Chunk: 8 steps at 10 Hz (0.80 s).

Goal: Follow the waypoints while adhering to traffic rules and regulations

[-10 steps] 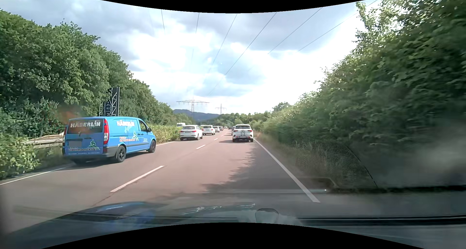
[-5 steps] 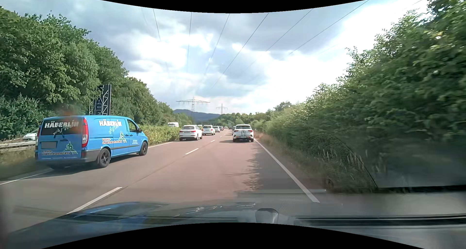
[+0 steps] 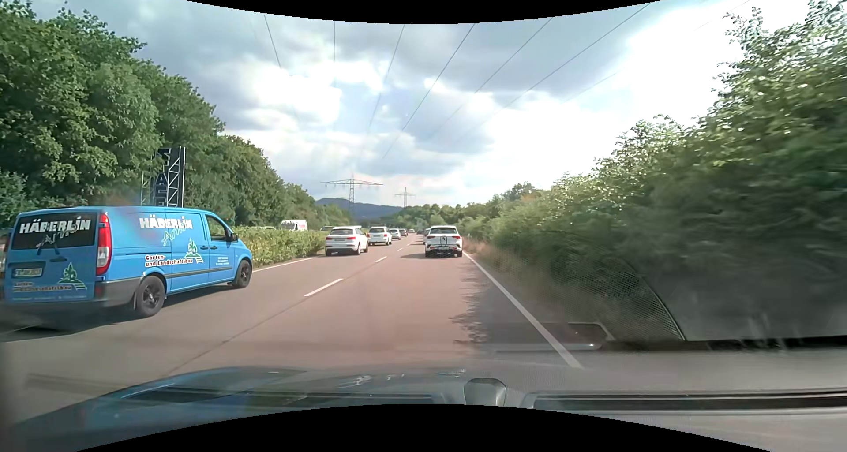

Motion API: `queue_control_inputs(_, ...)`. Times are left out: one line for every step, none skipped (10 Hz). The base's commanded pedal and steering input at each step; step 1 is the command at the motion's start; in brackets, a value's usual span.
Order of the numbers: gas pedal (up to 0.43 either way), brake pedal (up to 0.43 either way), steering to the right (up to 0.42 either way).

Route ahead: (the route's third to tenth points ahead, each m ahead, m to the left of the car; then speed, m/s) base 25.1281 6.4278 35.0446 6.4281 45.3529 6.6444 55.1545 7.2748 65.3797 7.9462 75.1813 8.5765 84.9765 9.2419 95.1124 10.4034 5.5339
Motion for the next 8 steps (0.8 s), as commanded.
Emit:
queue_control_inputs(0.067,0.0,-0.011)
queue_control_inputs(0.067,0.0,-0.012)
queue_control_inputs(0.067,0.0,-0.011)
queue_control_inputs(0.067,0.0,-0.011)
queue_control_inputs(0.067,0.0,-0.012)
queue_control_inputs(0.067,0.0,-0.012)
queue_control_inputs(0.067,0.0,-0.011)
queue_control_inputs(0.067,0.0,-0.011)
